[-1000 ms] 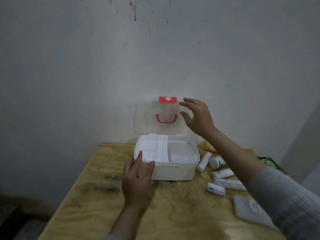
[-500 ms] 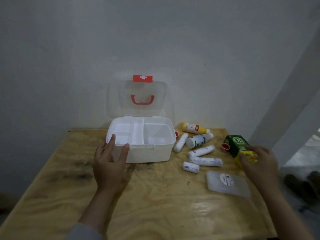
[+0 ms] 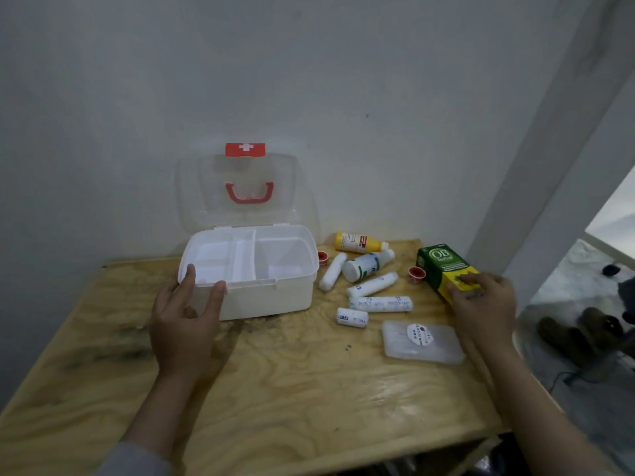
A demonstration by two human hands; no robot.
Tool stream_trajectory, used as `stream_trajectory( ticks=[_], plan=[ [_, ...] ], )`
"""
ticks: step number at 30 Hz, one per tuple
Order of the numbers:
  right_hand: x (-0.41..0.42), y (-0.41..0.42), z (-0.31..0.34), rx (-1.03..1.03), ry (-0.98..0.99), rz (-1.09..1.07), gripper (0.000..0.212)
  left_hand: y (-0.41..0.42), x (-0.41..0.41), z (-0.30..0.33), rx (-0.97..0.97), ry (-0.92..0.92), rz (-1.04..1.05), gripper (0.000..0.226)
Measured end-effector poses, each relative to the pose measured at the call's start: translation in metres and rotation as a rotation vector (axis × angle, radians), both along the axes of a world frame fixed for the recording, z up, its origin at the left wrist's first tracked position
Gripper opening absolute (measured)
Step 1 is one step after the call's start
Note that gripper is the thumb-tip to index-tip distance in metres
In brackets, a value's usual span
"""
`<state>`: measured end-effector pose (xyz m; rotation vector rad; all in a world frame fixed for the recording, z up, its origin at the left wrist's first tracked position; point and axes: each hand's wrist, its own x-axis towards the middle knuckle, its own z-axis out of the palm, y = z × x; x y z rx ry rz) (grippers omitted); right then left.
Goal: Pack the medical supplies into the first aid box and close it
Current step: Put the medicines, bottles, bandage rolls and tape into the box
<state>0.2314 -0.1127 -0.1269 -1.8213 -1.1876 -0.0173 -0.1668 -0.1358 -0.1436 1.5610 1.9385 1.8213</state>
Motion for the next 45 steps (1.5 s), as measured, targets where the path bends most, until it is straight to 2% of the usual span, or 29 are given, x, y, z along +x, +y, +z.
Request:
stream_trajectory(
  ticks=[5,8,13,19,22,27,35,38,45],
  plan=[
    [-0.015,0.002,0.033,0.241,-0.002,0.118,0.020,0.001,-0.004,0.012,-0.043,0.153,-0.012,0.071],
    [-0.035,0.003,0.060,0.298,0.082,0.292,0.019,0.004,-0.008,0.020,-0.077,0.168,-0.053,0.078],
    [-0.086,0.008,0.088,0.185,0.142,0.622,0.019,0.011,-0.010,0.027,-0.192,0.205,-0.097,0.076],
    [-0.140,0.030,0.099,0.049,-0.088,0.799,0.019,0.013,-0.007,0.026,-0.303,0.209,-0.086,0.078],
    [-0.167,0.045,0.103,-0.073,-0.255,0.805,0.022,0.015,-0.005,0.029,-0.340,0.178,-0.067,0.081],
    [-0.204,0.071,0.099,-0.271,-0.344,0.826,0.021,0.015,-0.005,0.031,-0.355,0.148,-0.074,0.082],
    [-0.239,0.092,0.078,-0.525,-0.375,0.903,0.027,0.013,-0.003,0.031,-0.347,0.108,-0.089,0.082],
    [-0.243,0.096,0.069,-0.525,-0.465,0.834,0.029,0.013,-0.003,0.030,-0.339,0.110,-0.097,0.082],
    [-0.247,0.100,0.067,-0.625,-0.413,0.852,0.028,0.015,-0.003,0.027,-0.336,0.095,-0.080,0.082]
  ],
)
